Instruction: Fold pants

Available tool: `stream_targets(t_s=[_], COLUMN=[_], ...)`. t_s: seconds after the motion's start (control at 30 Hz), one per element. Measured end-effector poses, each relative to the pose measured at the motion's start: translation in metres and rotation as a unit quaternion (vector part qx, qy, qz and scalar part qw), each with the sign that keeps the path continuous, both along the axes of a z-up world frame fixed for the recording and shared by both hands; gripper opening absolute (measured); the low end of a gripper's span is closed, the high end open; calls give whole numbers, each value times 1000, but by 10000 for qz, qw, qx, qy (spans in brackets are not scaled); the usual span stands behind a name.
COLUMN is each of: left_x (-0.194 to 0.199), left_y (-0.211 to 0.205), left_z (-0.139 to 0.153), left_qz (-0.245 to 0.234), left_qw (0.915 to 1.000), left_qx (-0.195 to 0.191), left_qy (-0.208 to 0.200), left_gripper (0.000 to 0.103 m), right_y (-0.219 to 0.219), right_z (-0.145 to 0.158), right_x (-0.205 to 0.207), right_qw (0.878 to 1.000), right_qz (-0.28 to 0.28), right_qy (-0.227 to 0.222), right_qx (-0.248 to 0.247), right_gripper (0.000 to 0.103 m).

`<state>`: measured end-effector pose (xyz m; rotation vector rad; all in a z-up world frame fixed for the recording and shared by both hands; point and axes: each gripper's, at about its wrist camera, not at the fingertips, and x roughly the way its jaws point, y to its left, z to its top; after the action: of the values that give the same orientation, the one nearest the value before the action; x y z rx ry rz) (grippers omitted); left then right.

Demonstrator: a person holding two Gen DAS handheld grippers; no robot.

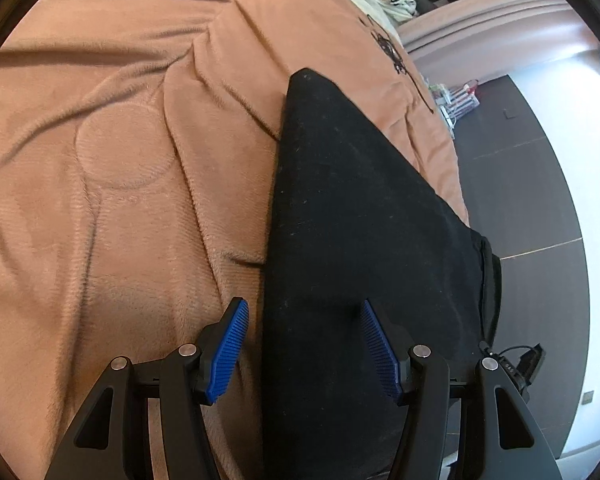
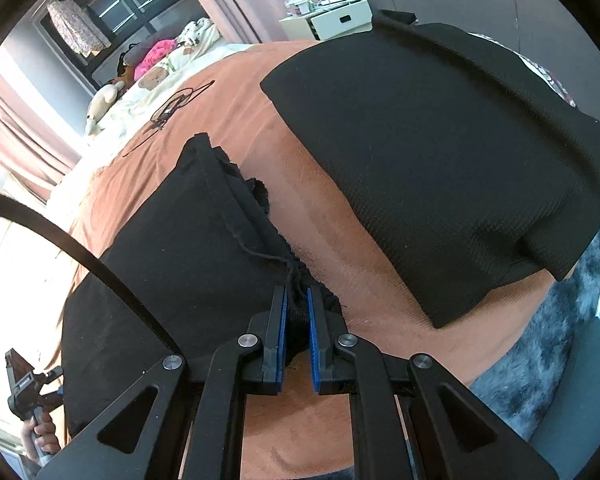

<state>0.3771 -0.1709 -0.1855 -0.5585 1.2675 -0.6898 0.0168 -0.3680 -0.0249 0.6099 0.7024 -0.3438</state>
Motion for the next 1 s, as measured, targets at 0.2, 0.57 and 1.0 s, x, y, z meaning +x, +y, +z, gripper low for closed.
stream_targets(t_s=[0.2,0.57,1.0], left_x=[5,7,-7], left_y=[2,3,12], left_z=[-2,-16,19], left_qz=[128,-65,-216], left_qw=[9988,9978,9982], left_qx=[-466,-498,-463], left_qy=[113,428,-328], left_gripper=[44,39,15], right_y=[-4,-7,9], right_z=[-7,-6,-37], right_x=[3,-6,-57], right_qw=[9999,9994,9762], right_qz=[-79,-39,407], right_qy=[112,-69,-1145], right_qx=[81,335,1796], right_gripper=[6,16,65])
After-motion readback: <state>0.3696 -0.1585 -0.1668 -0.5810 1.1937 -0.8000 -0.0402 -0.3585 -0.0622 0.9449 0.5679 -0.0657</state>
